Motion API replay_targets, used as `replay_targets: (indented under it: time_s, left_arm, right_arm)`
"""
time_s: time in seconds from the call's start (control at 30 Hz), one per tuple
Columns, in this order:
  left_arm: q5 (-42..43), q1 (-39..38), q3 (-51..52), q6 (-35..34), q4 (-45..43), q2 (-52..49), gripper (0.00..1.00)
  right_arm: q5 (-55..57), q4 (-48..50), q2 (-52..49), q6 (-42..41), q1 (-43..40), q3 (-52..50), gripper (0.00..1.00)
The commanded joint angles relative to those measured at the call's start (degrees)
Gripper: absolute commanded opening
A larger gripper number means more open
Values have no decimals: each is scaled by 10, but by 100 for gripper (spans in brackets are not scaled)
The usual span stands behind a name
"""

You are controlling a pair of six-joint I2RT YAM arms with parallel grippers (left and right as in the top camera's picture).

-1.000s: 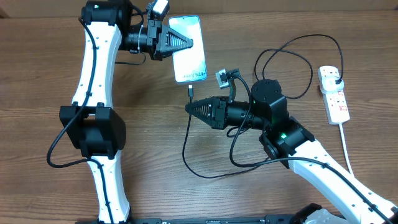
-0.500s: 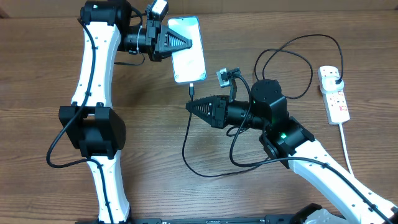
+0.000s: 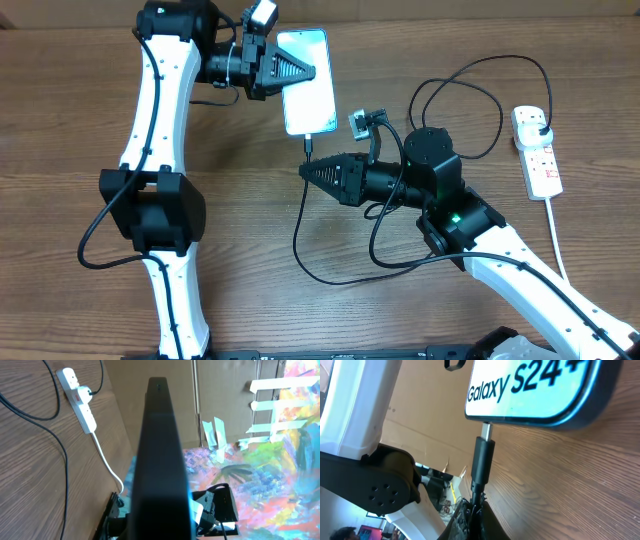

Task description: Plug charger to phone and switch on socket

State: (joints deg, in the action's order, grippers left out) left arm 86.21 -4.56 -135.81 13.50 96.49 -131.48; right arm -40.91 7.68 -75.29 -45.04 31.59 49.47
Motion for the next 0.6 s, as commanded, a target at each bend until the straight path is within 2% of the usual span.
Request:
replay_targets:
  time_s: [0.0,0.57]
  left_arm:
    - [32,-3,-12,-5,3,23,4]
    - [29,-3,-12,-4,3,23,4]
  right_arm:
    - [8,4,3,-2,2,-3,4]
    - [12,-5,3,-2,-7,-3,4]
